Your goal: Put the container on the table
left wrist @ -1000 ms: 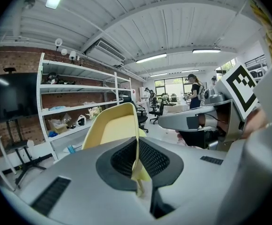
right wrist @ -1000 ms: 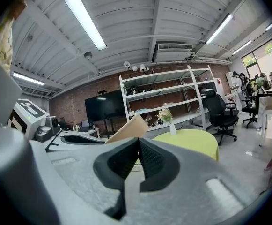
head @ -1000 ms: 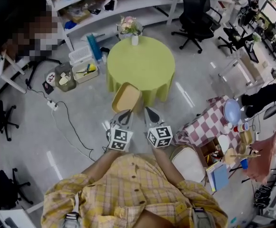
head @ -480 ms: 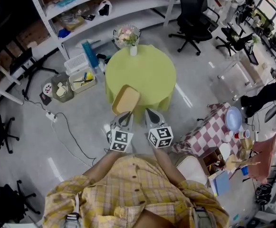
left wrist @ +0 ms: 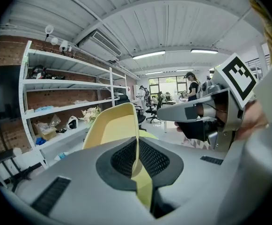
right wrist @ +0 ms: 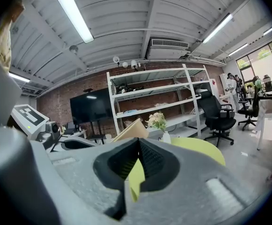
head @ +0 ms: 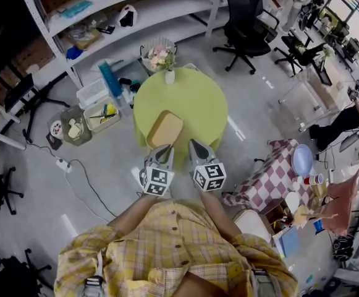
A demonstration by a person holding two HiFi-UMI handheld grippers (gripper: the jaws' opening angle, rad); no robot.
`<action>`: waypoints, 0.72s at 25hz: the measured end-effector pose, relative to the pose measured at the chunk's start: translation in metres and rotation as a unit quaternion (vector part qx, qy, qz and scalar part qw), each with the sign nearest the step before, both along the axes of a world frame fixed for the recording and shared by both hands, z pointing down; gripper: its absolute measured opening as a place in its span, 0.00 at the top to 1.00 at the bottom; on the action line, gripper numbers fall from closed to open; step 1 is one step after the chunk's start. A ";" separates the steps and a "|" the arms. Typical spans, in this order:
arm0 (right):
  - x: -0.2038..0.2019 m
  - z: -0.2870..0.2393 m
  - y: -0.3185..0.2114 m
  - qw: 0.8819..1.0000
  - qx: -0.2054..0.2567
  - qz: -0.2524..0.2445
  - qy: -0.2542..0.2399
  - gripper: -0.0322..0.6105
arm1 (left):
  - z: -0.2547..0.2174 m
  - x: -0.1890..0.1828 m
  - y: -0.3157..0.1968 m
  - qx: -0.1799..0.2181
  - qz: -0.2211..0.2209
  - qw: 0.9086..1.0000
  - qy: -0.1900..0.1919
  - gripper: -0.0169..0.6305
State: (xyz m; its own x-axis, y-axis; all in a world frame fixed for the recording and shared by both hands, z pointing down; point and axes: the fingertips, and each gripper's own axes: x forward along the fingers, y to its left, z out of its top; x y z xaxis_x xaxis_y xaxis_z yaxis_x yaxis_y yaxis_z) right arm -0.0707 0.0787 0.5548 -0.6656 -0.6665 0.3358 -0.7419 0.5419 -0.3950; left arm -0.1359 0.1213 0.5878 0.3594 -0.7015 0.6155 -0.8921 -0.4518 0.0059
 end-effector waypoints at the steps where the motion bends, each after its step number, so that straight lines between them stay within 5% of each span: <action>1: -0.003 0.001 -0.006 1.000 -0.001 0.002 0.002 0.95 | 0.002 -0.003 -0.006 -0.001 0.001 1.000 0.001 0.95; 18: -0.010 0.024 -0.047 1.000 -0.011 0.011 0.027 0.95 | 0.030 -0.008 -0.042 -0.019 0.018 1.000 0.015 0.95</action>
